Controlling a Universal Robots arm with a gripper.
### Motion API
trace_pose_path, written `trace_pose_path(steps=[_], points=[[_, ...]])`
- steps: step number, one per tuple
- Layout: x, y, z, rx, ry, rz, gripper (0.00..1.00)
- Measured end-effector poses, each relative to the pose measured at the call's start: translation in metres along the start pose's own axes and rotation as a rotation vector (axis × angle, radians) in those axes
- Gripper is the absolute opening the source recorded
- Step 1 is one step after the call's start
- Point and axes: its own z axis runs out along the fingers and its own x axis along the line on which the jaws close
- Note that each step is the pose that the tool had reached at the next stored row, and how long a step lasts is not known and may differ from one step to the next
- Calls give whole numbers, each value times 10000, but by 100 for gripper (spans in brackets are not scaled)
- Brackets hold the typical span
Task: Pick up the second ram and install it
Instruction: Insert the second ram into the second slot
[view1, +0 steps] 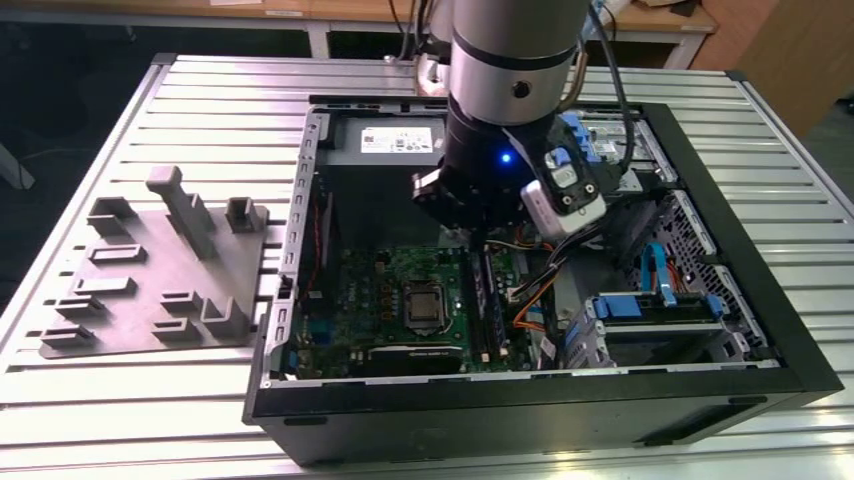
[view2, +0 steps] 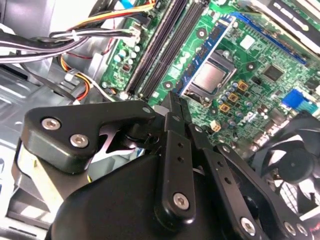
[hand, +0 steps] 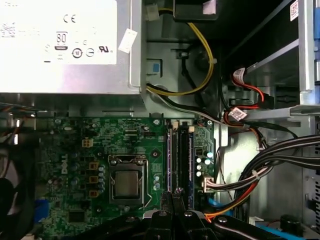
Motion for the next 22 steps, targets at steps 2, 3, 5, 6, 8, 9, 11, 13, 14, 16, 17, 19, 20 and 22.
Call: trace_pose_path(steps=[2,3,5,6,8,9,11,13,14,16,17,19,20,22], points=[[-7,-1,35,1,0,0,11],[-8,-2,53,1,0,1,11],[-7,-3,89,-1,-1,2,11],[-6,-3,107,-1,-1,1,11],[-5,-5,143,0,-1,0,11],[-5,-5,161,0,0,0,11],[-4,-6,175,1,0,0,11],[-4,-6,175,3,1,0,11],[-4,-6,175,2,0,0,11],[-4,-6,190,-4,-2,0,11],[-3,-7,206,-2,-2,0,11],[-1,-9,241,0,-1,0,11],[-1,-9,260,0,-1,0,11],[1,-10,296,-1,-1,0,11]])
